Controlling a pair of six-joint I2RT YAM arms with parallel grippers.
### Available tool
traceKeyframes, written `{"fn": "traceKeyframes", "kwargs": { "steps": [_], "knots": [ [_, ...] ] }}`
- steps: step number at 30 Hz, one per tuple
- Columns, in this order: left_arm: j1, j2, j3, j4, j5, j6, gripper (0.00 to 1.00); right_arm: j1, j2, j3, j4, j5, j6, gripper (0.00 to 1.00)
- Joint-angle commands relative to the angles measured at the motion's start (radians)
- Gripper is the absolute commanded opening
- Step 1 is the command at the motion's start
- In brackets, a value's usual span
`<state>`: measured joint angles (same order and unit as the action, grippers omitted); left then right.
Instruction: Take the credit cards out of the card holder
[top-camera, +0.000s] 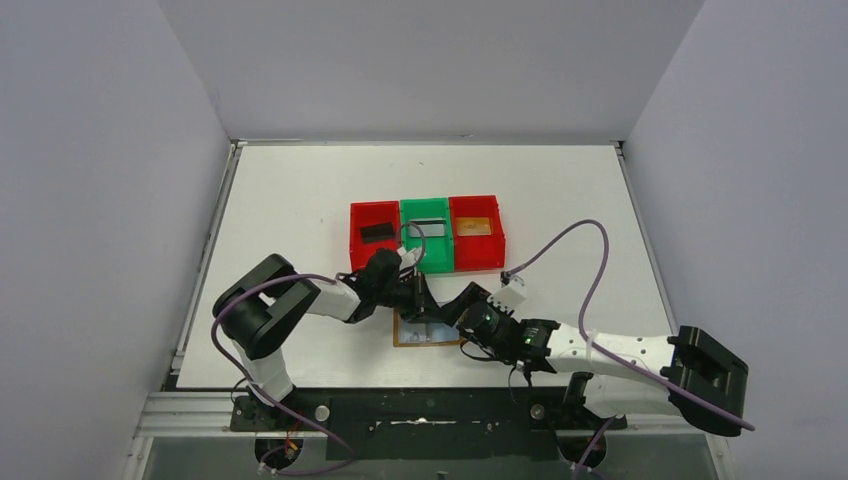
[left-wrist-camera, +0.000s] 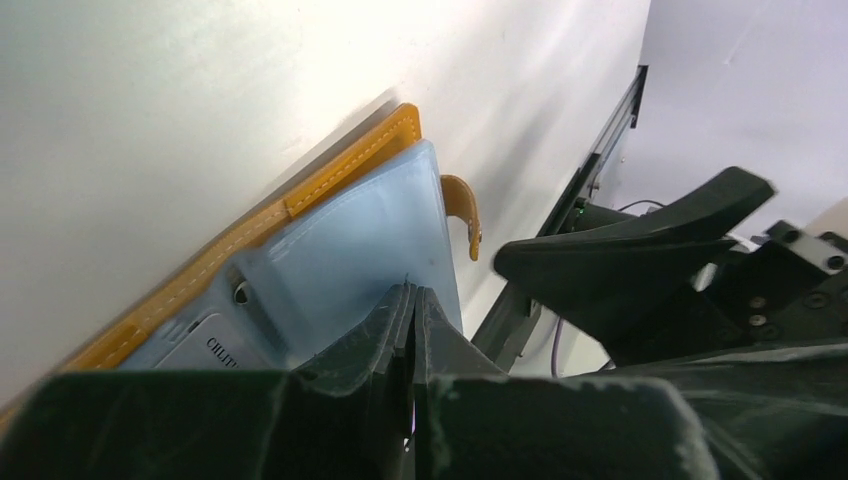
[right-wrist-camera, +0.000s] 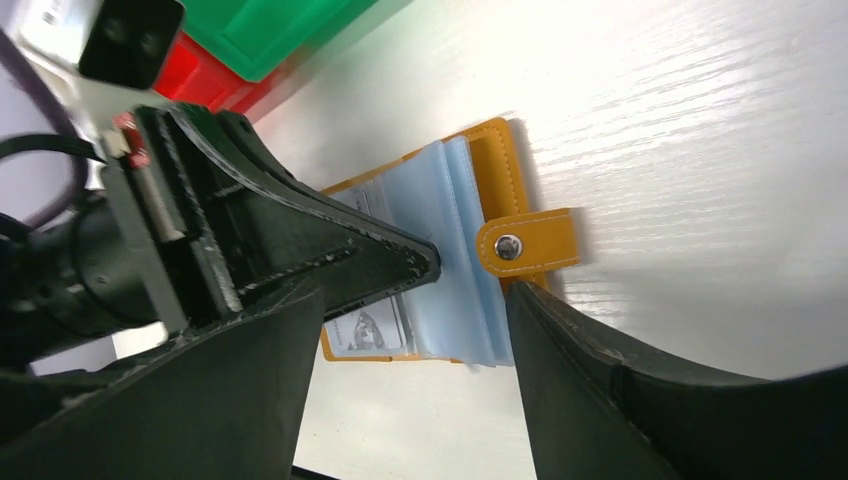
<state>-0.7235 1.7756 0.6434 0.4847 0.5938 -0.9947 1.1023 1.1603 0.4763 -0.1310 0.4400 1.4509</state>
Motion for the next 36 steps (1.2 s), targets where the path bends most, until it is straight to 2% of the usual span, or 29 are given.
{"fn": "traceKeyframes", "kwargs": {
  "steps": [1, 4, 8, 13, 19, 23, 26, 36],
  "knots": [
    [-0.018, 0.004, 0.03, 0.053, 0.006, 0.003, 0.0, 0.007, -0.084, -0.011, -0.051, 0.106, 0.024, 0.65],
    [-0.016, -0.043, 0.041, -0.025, -0.033, 0.049, 0.0, 0.006, -0.112, -0.018, -0.038, 0.098, 0.003, 0.59],
    [-0.017, -0.123, 0.079, -0.197, -0.116, 0.132, 0.06, 0.002, -0.121, -0.008, 0.008, 0.072, -0.049, 0.51],
    [-0.004, -0.274, 0.054, -0.33, -0.286, 0.168, 0.1, -0.011, -0.085, 0.014, 0.078, 0.015, -0.108, 0.39],
    [0.067, -0.471, -0.037, -0.47, -0.444, 0.179, 0.11, -0.03, 0.013, 0.063, 0.195, -0.105, -0.21, 0.37],
    [0.149, -0.624, -0.129, -0.499, -0.434, 0.171, 0.15, -0.048, 0.118, 0.113, 0.219, -0.178, -0.233, 0.37],
    [0.189, -0.715, -0.176, -0.523, -0.384, 0.172, 0.24, -0.073, 0.194, 0.14, 0.229, -0.245, -0.224, 0.36],
    [0.199, -0.754, -0.237, -0.482, -0.243, 0.141, 0.41, -0.084, 0.342, 0.155, 0.24, -0.34, -0.209, 0.33]
  ]
}}
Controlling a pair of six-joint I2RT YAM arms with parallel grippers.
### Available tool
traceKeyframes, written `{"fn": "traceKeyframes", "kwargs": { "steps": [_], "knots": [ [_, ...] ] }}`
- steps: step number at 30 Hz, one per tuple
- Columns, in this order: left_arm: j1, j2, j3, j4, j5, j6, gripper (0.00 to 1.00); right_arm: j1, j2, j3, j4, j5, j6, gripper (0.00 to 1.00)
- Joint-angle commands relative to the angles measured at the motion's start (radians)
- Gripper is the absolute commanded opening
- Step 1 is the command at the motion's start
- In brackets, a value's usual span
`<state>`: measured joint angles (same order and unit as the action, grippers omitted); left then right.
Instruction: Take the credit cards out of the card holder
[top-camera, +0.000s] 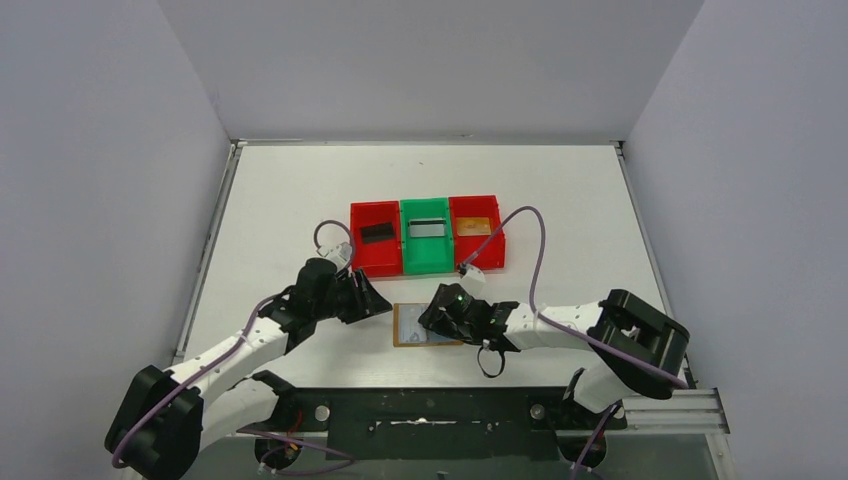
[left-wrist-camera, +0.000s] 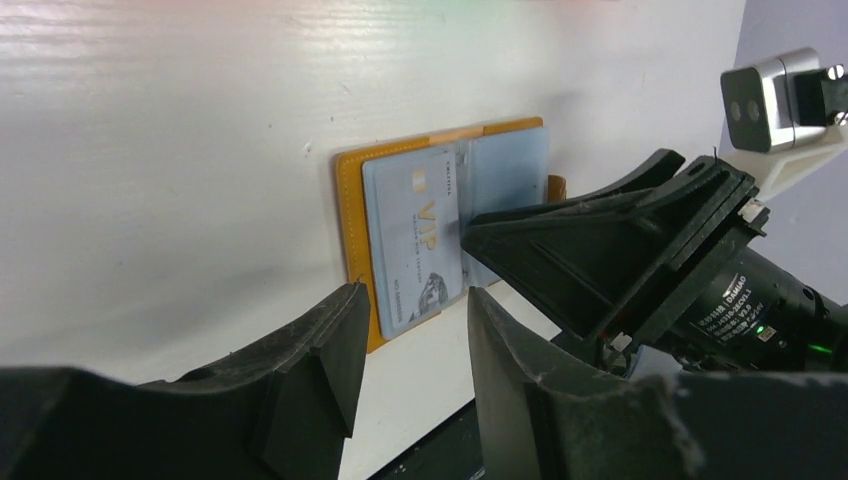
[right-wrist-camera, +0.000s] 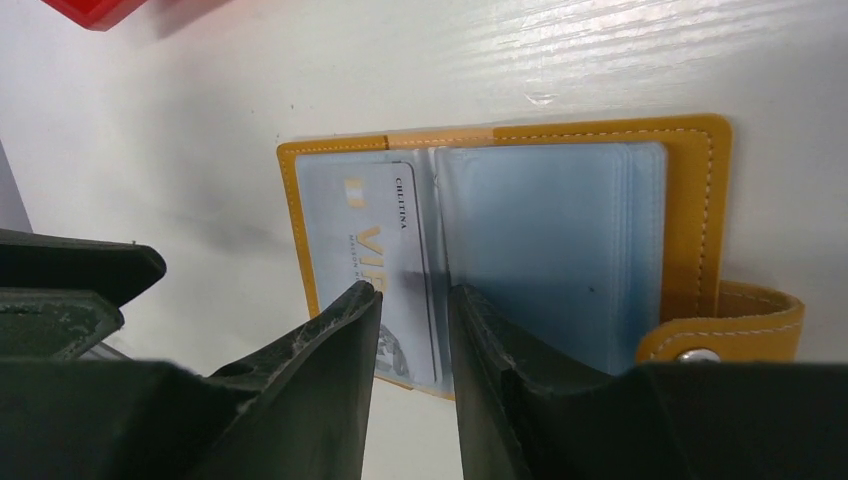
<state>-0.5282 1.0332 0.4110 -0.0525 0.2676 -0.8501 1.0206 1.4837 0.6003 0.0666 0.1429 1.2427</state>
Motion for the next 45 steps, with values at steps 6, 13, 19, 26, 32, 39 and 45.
{"fn": "traceKeyframes", "kwargs": {
  "steps": [6, 13, 19, 26, 32, 39, 45],
  "knots": [
    [0.004, 0.005, 0.006, 0.069, 0.109, 0.0, 0.5, -0.003, 0.038, 0.026, 0.038, -0.046, -0.002, 0.31],
    [-0.011, 0.064, 0.052, 0.084, 0.151, 0.034, 0.44, 0.011, 0.051, 0.054, -0.022, 0.001, 0.003, 0.26],
    [-0.028, 0.109, 0.092, 0.016, 0.101, 0.058, 0.42, 0.045, 0.012, 0.14, -0.151, 0.091, -0.036, 0.26],
    [-0.032, 0.081, 0.069, 0.023, 0.079, 0.042, 0.42, 0.062, 0.009, 0.203, -0.202, 0.12, -0.073, 0.3],
    [-0.032, 0.076, 0.069, 0.024, 0.081, 0.041, 0.42, 0.056, 0.044, 0.16, -0.181, 0.112, 0.003, 0.31],
    [-0.056, 0.113, 0.087, 0.048, 0.104, 0.05, 0.41, 0.02, 0.064, 0.027, -0.001, 0.008, 0.046, 0.3],
    [-0.107, 0.182, 0.129, 0.043, 0.088, 0.074, 0.37, 0.009, 0.066, -0.017, 0.039, 0.003, 0.071, 0.26]
  ]
}}
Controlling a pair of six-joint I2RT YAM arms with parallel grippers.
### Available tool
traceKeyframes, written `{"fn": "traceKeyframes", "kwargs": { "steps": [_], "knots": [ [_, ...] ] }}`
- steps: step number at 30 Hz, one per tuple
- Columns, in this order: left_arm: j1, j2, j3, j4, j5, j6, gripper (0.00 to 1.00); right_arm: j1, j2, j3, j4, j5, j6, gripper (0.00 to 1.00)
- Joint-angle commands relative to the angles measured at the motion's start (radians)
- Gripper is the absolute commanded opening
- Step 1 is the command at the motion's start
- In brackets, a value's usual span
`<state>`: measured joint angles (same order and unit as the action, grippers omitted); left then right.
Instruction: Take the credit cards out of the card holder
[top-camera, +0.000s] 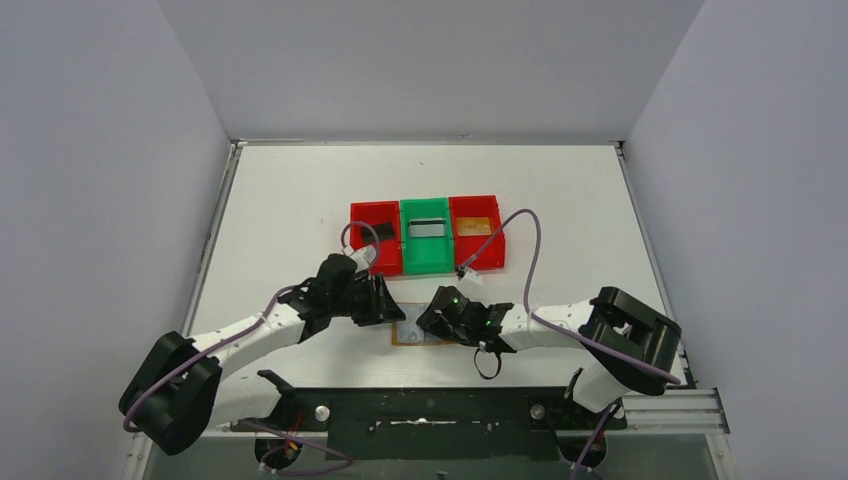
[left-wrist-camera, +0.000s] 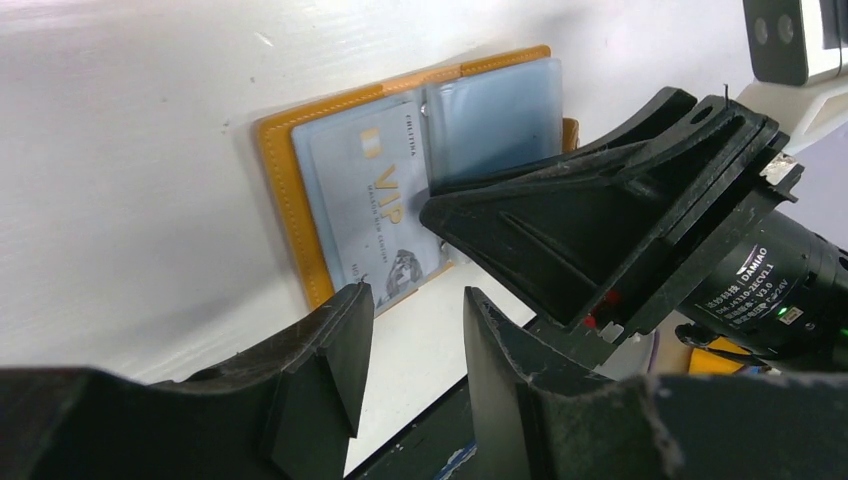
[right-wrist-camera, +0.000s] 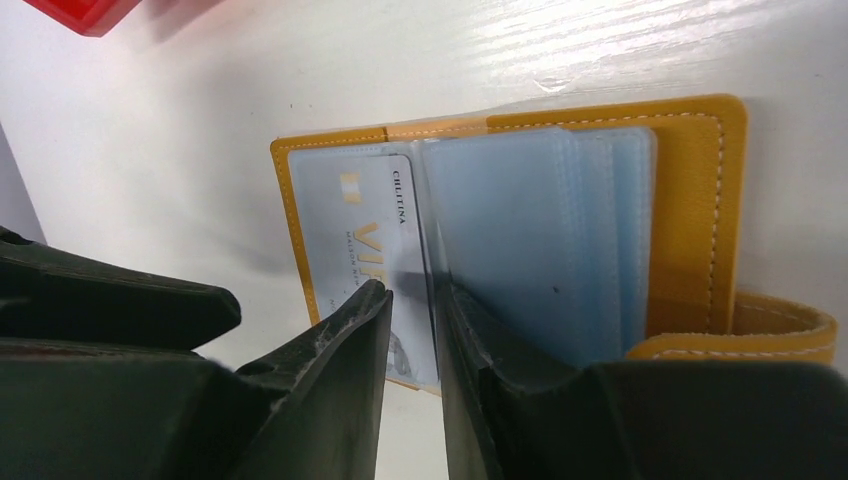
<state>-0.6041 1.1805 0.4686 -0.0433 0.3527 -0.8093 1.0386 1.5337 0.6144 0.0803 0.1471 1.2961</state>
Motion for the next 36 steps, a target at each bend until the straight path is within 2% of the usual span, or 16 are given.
{"fn": "traceKeyframes", "kwargs": {
  "steps": [1, 7, 12, 16, 23, 30, 36],
  "knots": [
    [-0.04, 0.047, 0.076, 0.037, -0.003, 0.034, 0.37, -0.009, 0.016, -0.033, 0.025, -0.001, 0.017, 0.25],
    [-0.074, 0.139, 0.095, 0.032, -0.044, 0.039, 0.35, -0.012, 0.015, -0.035, 0.021, 0.001, 0.019, 0.24],
    [-0.106, 0.187, 0.094, -0.016, -0.183, 0.063, 0.34, -0.012, 0.008, -0.03, 0.014, 0.004, 0.013, 0.26],
    [-0.124, 0.225, 0.084, -0.05, -0.237, 0.068, 0.34, -0.013, 0.008, -0.026, 0.009, 0.005, 0.012, 0.27],
    [-0.132, 0.203, 0.052, -0.052, -0.25, 0.049, 0.29, -0.013, 0.01, -0.029, 0.054, -0.017, 0.004, 0.27],
    [-0.134, 0.195, 0.033, -0.046, -0.235, 0.046, 0.2, -0.02, -0.01, -0.067, 0.172, -0.052, 0.009, 0.19],
    [-0.134, 0.187, 0.027, -0.043, -0.223, 0.045, 0.16, -0.026, -0.013, -0.087, 0.253, -0.09, -0.005, 0.17]
  ]
}}
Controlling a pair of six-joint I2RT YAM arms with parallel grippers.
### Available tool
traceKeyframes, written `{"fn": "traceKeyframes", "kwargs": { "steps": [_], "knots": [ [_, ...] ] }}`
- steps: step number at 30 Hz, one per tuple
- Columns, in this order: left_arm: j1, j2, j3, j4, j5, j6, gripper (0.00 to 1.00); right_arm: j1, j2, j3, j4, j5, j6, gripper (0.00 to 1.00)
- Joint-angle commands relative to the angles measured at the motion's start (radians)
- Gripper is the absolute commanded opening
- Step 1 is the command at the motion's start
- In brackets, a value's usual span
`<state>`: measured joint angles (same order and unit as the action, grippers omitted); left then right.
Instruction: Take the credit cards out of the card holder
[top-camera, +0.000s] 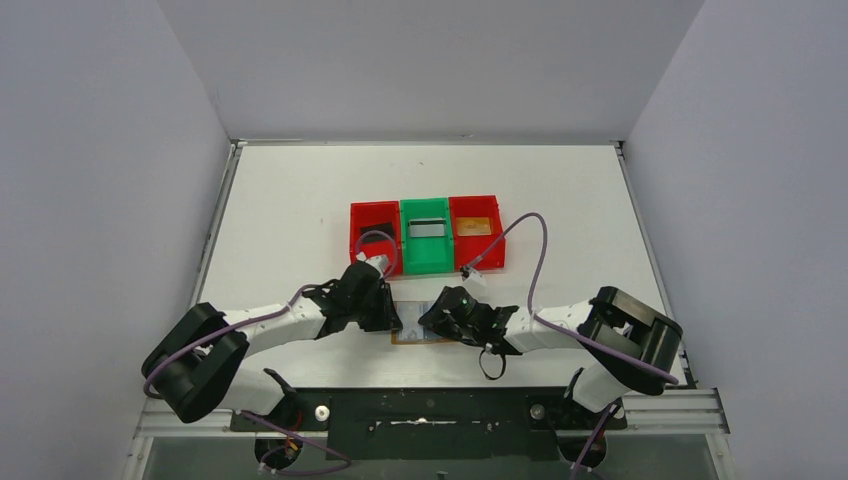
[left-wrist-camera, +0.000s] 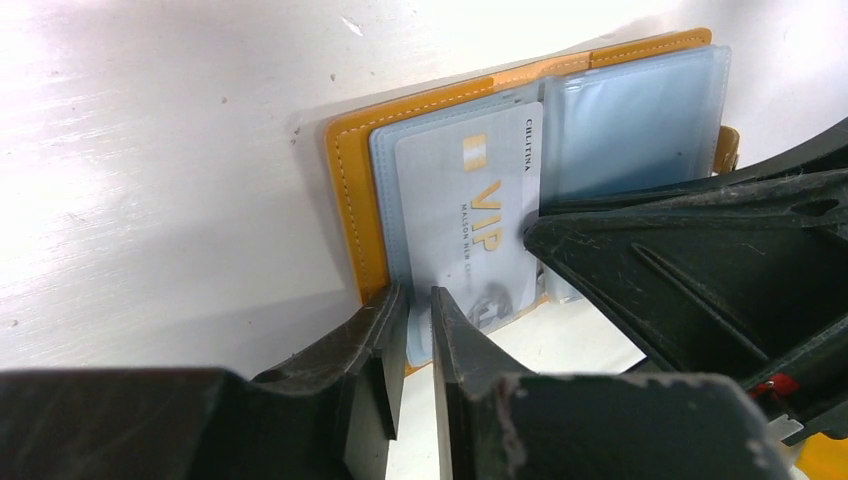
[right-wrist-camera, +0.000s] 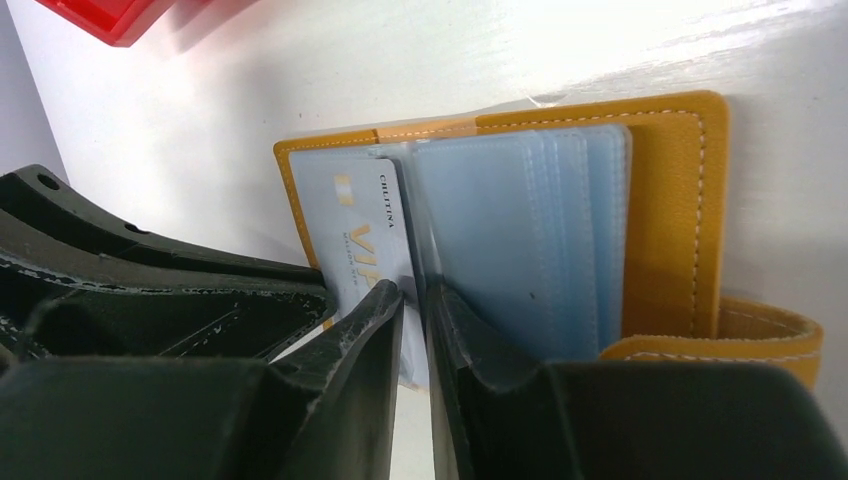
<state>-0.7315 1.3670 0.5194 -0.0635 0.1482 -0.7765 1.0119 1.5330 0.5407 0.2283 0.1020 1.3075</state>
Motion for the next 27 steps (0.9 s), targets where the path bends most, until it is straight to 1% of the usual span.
{"fn": "traceKeyframes", "kwargs": {
  "steps": [1, 5, 8, 10, 16, 24, 27],
  "knots": [
    [-0.006, 0.0, -0.025, -0.024, -0.019, 0.014, 0.15, 0.001, -0.014, -0.02, 0.132, -0.055, -0.022, 0.16],
    [-0.006, -0.001, -0.027, -0.023, -0.02, 0.013, 0.1, -0.001, -0.02, -0.04, 0.19, -0.065, -0.025, 0.09],
    [-0.006, 0.0, -0.029, -0.024, -0.024, 0.012, 0.08, -0.002, -0.028, -0.041, 0.173, -0.052, -0.024, 0.01],
    [-0.006, 0.001, -0.028, -0.032, -0.032, 0.011, 0.06, -0.001, -0.038, -0.041, 0.138, -0.035, -0.019, 0.0],
    [-0.006, -0.002, -0.022, -0.052, -0.055, 0.009, 0.03, -0.002, -0.088, -0.046, 0.055, 0.017, -0.011, 0.0],
    [-0.006, 0.001, -0.022, -0.055, -0.057, 0.006, 0.01, -0.007, -0.114, -0.068, 0.034, 0.025, 0.005, 0.0],
    [-0.006, -0.004, -0.024, -0.05, -0.051, 0.005, 0.01, -0.006, -0.097, -0.053, 0.04, -0.003, -0.009, 0.14]
  ]
}}
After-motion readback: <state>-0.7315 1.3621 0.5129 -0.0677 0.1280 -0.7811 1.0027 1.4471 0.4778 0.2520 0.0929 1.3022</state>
